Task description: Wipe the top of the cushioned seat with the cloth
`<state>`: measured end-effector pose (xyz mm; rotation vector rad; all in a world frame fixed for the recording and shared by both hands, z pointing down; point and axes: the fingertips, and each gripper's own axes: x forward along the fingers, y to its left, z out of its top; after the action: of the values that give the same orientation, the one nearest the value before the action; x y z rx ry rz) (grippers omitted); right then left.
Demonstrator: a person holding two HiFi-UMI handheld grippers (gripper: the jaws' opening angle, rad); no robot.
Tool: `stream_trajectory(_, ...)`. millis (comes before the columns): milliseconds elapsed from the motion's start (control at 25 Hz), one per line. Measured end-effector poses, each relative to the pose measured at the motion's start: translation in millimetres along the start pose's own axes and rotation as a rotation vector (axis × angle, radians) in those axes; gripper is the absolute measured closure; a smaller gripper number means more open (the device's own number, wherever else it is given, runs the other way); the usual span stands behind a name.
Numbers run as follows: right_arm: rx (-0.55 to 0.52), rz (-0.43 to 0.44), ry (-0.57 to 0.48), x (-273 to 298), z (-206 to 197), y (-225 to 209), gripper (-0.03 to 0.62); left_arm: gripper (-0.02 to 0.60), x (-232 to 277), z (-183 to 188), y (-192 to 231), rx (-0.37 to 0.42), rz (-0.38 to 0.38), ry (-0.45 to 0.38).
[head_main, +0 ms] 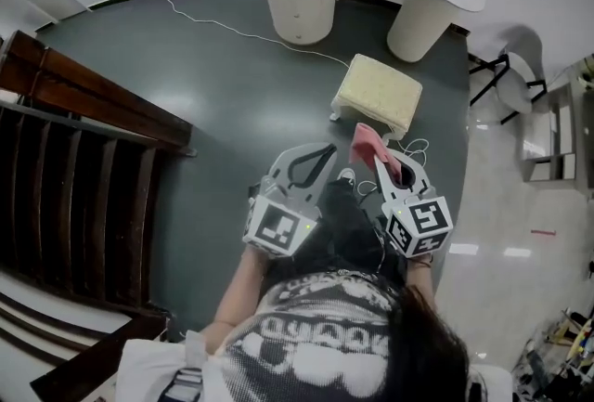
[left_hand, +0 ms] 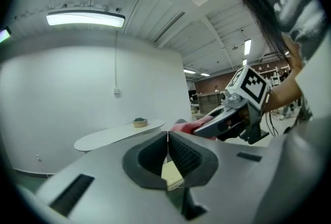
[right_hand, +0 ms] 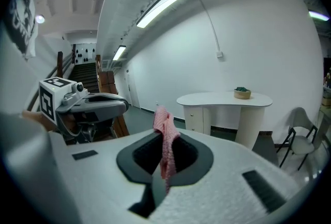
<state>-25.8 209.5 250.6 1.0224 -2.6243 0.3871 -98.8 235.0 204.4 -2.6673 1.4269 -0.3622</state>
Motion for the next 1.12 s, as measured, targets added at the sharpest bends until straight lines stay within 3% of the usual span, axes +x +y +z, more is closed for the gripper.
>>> stream_trajectory(320, 0.026, -0.024, -0.009, 34, 6, -34, 0.583, 0.575, 38, -4, 15, 0.032, -0.056, 0.009)
stream_trajectory(560, 0.038, -0.058, -0.039, 69, 25, -90, 0.583, 0.575, 92, -4, 41, 0.175, -0.092, 0.034)
stream_trajectory(760, 0.066, -0.087, -0.051, 92, 36, -141, 0.583, 0.575, 141, 0, 63, 0.21, -0.12, 0.046)
stream_trajectory(1120, 0.119, -0.112, 0.001, 126, 14, -213, 0.583, 0.575, 213, -9, 74, 0.261, -0.173, 0.086)
